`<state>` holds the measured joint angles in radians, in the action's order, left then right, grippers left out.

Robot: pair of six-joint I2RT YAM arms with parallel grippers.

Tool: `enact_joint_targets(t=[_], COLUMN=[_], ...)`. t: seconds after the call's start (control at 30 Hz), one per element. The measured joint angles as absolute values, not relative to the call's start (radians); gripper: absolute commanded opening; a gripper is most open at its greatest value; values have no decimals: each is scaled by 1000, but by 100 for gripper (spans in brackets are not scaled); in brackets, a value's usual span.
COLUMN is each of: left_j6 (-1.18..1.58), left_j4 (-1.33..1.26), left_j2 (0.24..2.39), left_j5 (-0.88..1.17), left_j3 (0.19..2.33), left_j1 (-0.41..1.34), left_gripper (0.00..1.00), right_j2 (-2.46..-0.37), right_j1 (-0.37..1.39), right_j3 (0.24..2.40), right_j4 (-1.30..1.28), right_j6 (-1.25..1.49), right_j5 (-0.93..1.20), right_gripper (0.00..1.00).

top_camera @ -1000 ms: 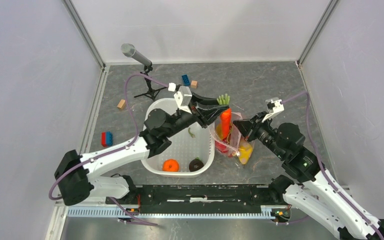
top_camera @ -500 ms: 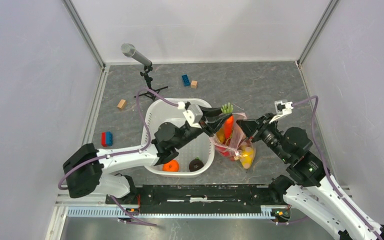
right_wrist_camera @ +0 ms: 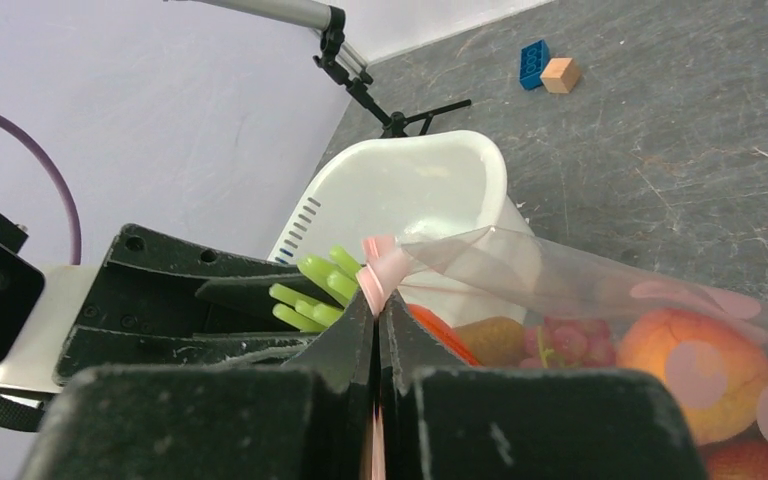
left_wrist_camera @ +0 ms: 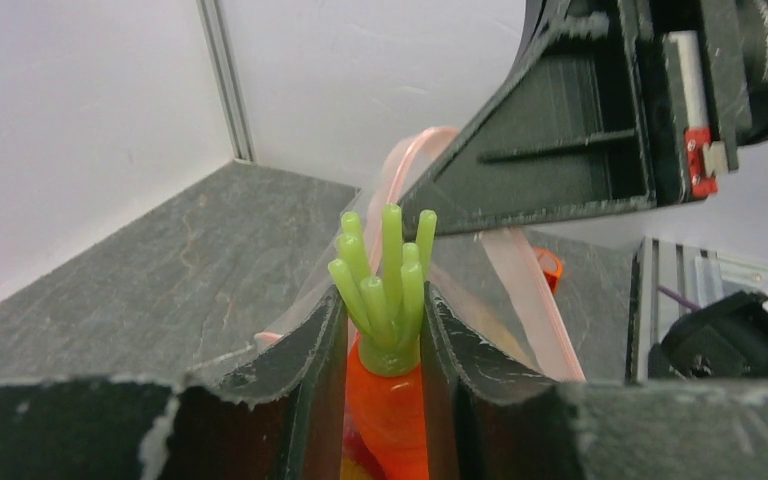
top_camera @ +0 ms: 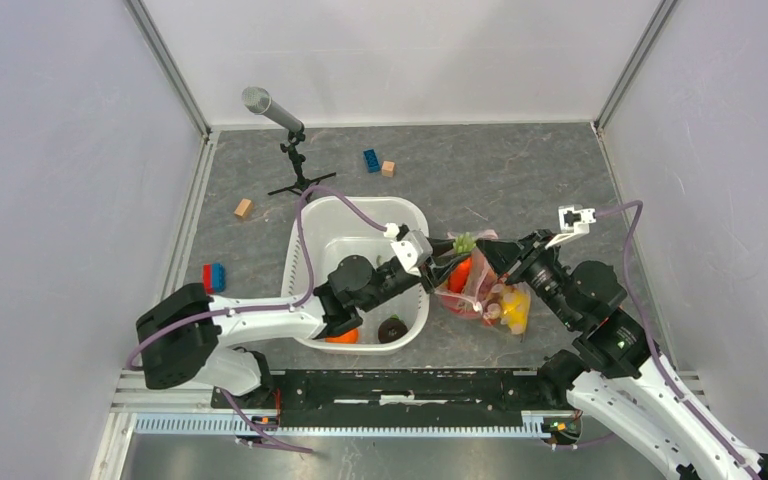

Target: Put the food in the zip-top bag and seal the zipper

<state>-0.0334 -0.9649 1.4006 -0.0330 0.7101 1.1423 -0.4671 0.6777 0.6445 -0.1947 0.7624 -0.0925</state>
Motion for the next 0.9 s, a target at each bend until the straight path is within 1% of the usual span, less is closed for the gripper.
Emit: enact_joint_targets(t=[0.1,0.13,0.2,0.27,0.33,0.5,0.57,0.63,0.9], left_j6=[-20,-19,-12,-12,-12,-24,-25,-25,-23], left_j4=[-886,-855,-784,-689,-587,-379,-319,-291,-128], left_j2=[1371,1358,1332,1309,1296,1298,1315,1338,1512], left_j5=[-33,-33,-31,-24,-17,12,13,11,-9], left_j3=[701,701,704,720,749,828,861,889,1095], left_j1=[1143,1143,1143,1143,1144,1146,1146,1146,1145], left_gripper=[45,46,44,40,37,41,37,37,37], right_j2=[-463,-462,-462,-462,-460,-451,-449,-448,-449], right_j1=[678,678,678,678,678,678,678,678,676], right_j3=[645,645,645,645,645,640,639,639,639], right_j4=[-204,-207,-209,-210,-210,-209,-208,-208,-219], right_j6=[762,762,762,762,762,763,764,766,761], right_j5=[-111,-114,-117,-117,-117,-117,-115,-112,-102], right_gripper=[3,3,3,3,3,3,3,2,2])
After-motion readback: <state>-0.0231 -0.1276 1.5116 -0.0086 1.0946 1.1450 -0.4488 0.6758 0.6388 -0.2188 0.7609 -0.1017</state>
